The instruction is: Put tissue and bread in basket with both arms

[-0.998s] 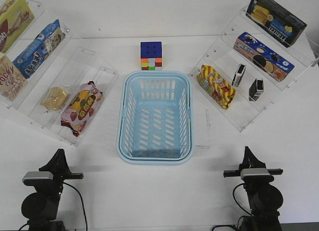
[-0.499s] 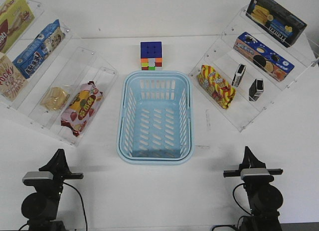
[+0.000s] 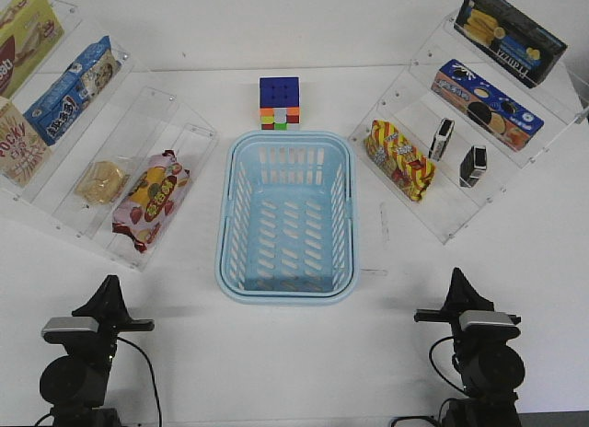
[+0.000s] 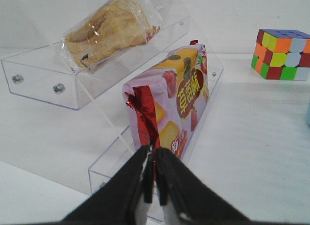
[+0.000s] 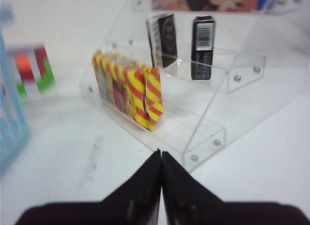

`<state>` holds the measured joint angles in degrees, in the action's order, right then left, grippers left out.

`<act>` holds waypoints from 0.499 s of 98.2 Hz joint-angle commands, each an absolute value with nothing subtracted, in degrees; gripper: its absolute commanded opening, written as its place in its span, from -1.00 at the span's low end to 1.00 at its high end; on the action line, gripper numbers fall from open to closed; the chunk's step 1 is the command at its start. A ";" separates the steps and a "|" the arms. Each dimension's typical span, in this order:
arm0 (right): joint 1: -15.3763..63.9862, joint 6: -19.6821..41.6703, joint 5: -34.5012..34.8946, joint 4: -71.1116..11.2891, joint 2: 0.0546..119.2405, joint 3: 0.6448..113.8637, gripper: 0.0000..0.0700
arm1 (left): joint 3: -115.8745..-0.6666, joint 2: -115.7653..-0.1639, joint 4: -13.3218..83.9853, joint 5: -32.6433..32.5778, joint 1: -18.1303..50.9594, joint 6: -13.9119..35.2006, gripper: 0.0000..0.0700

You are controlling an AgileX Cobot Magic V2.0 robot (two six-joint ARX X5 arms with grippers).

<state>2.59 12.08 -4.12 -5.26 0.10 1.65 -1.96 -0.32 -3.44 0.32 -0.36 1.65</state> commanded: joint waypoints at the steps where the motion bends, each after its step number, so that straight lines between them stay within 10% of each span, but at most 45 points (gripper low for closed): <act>1: 2.63 21.06 -4.40 -5.72 0.49 5.30 -1.00 | -0.80 -0.27 -4.38 0.43 -0.40 2.02 -1.00; 32: 2.59 16.19 -9.15 -12.51 26.98 27.64 -0.96 | -0.80 -0.27 -4.36 0.43 -0.40 2.02 -1.00; 49: 2.46 12.01 -9.08 -13.28 43.94 38.98 0.17 | -0.80 -0.27 -4.36 0.43 -0.40 2.02 -1.00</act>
